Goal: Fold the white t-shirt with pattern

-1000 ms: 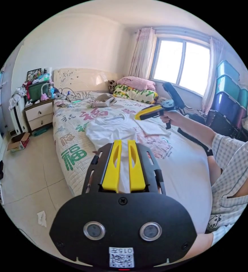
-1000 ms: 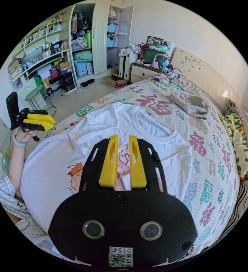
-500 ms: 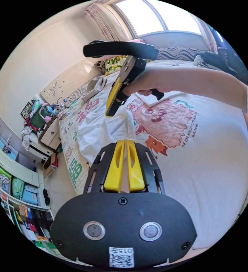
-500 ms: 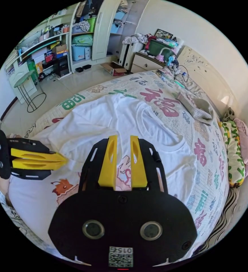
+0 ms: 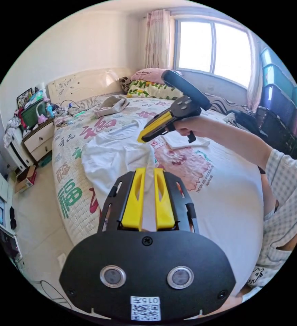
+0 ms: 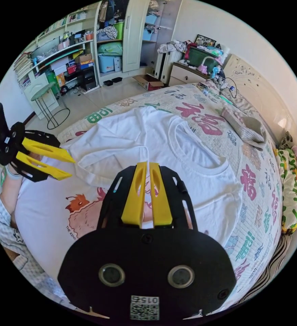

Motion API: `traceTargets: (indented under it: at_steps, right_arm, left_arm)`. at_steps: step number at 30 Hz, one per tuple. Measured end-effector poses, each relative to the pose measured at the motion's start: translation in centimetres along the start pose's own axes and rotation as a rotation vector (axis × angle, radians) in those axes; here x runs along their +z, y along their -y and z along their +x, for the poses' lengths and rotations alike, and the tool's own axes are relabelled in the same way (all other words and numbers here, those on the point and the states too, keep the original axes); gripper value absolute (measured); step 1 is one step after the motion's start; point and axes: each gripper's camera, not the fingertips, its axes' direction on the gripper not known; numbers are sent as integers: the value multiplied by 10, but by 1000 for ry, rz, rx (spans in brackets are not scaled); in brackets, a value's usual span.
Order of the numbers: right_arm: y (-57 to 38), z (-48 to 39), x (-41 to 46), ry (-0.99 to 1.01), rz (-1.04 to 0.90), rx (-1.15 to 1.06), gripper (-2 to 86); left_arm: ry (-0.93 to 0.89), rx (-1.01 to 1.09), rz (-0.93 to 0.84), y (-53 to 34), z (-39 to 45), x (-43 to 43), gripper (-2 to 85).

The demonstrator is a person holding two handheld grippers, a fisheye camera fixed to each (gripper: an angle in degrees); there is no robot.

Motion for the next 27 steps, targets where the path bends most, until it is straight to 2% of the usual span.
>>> traceTargets:
  at_steps: [3,7,13,15,17,20,25,27]
  right_arm:
    - [7,1,13,110,-78,-2,53]
    - [0,-7,-6,22,-4,-70,-1]
    - [-27,2,-53,13,121,-68,-6]
    - [-40,2,-55,-1,94,-85,-3]
    - [-54,4,-46,-26,-35,-98,7]
    - [-70,14,-51,-116,-90,-59,20]
    - [-63,22,-82,50,54,-47,44]
    - [-52,16,-78,68,27,-67,62]
  left_arm:
    - [22,-40,-90,8,-8,21,61]
    - [36,-35,-210,20,-13,46,11]
    - [-104,47,-54,19,-23,-3,-2]
    - [-151,68,-73,20,-26,-9,-2]
    - [-186,90,-178,21,-29,2,-2]
    - [-211,123,-278,21,-31,10,1]
    - [-197,94,-154,30,-41,-19,17]
    - [-164,63,-134,35,-43,-17,36]
